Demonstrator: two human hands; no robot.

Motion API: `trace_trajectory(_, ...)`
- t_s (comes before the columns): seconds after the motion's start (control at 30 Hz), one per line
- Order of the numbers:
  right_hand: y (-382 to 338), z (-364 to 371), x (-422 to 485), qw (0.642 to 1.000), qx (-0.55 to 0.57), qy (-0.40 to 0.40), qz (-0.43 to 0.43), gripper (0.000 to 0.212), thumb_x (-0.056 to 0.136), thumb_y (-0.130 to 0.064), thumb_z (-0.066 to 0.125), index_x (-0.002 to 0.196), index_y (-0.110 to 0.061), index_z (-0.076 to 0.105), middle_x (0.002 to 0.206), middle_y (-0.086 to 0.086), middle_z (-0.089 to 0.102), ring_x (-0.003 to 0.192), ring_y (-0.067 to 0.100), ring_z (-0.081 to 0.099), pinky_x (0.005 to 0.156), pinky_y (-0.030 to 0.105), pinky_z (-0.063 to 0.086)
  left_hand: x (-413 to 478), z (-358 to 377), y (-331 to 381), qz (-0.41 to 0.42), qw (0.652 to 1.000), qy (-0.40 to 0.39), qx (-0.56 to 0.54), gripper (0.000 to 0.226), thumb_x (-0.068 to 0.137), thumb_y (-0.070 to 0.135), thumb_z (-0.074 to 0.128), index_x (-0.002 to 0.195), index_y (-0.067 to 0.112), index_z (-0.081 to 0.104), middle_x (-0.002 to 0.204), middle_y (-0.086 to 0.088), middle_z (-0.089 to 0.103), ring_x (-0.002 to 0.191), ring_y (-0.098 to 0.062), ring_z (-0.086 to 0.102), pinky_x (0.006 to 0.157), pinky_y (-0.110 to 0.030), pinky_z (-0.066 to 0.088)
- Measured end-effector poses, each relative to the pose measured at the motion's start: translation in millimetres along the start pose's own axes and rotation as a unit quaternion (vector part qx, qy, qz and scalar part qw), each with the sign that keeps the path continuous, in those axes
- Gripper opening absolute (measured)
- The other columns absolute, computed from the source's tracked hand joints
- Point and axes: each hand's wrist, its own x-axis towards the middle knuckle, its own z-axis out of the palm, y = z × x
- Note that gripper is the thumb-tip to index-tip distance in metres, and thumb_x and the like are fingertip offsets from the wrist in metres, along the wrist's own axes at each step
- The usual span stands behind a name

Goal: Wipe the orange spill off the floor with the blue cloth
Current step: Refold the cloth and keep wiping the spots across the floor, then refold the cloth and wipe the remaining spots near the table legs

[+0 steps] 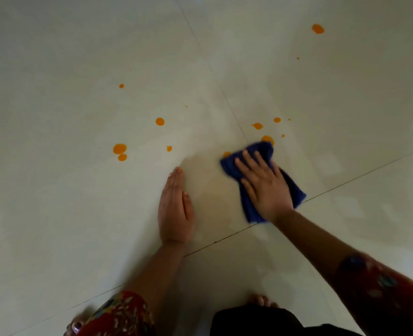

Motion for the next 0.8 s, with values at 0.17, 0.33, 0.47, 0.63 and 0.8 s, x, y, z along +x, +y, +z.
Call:
trace_trajectory(0.17, -63.9, 15.9, 69.4, 0.999, -0.014, 0.002, -0.037, 0.055, 0.096, -0.038, 0.021, 0.149, -0.028, 0.034, 0.158, -0.004, 0.027, 0.147, 0.023, 0.021, 0.115, 0.047, 0.024, -1.7, -8.9, 2.7, -0.037, 0.994, 0.049, -0.089, 0.050, 0.098, 0.019, 0.031, 0.144, 0.003, 0.040, 0.149, -0.010, 0.043, 0.138, -0.017, 0.039, 0.116, -0.029, 0.029)
trace_trajectory(0.33, -46.1, 18.9, -26.1, 0.970, -0.005, -0.072, -0.230, 0.049, 0.102, -0.041, 0.027, 0.151, -0.036, 0.024, 0.160, -0.011, 0.018, 0.149, 0.017, 0.009, 0.119, 0.042, 0.006, -0.1, -28.6, -7.4, -0.128, 0.978, 0.105, -0.128, 0.046, 0.101, 0.023, 0.032, 0.143, 0.009, 0.043, 0.146, 0.004, 0.044, 0.135, -0.002, 0.038, 0.113, -0.018, 0.027)
trace_trajectory(0.47, -0.3, 4.2, 17.0, 0.995, -0.012, -0.036, -0.096, 0.050, 0.102, -0.042, 0.021, 0.152, -0.037, 0.019, 0.160, -0.011, 0.014, 0.150, 0.017, 0.008, 0.118, 0.045, 0.015, -4.2, -31.0, -8.0, -0.144, 0.974, 0.110, -0.133, 0.043, 0.098, 0.021, 0.036, 0.138, 0.012, 0.049, 0.139, 0.008, 0.049, 0.129, 0.000, 0.043, 0.110, -0.016, 0.029)
trace_trajectory(0.63, -50.8, 15.1, 64.2, 0.999, -0.008, 0.007, -0.039, 0.050, 0.100, -0.039, 0.026, 0.149, -0.034, 0.031, 0.158, -0.010, 0.025, 0.147, 0.018, 0.019, 0.116, 0.044, 0.020, 2.5, -28.6, 15.4, -0.208, 0.949, 0.109, -0.211, 0.034, 0.098, 0.010, 0.047, 0.131, 0.014, 0.055, 0.127, 0.006, 0.060, 0.115, -0.004, 0.056, 0.097, -0.016, 0.045)
trace_trajectory(0.8, -85.7, 23.3, 13.8, 0.974, 0.093, -0.060, -0.195, 0.045, 0.102, -0.035, 0.024, 0.143, -0.032, 0.042, 0.154, -0.013, 0.032, 0.147, 0.008, 0.018, 0.119, 0.034, 0.009, 18.6, -52.9, 16.9, -0.304, 0.922, 0.078, -0.225, 0.028, 0.096, 0.010, 0.052, 0.119, 0.025, 0.057, 0.114, 0.005, 0.065, 0.091, -0.013, 0.066, 0.079, -0.026, 0.057)
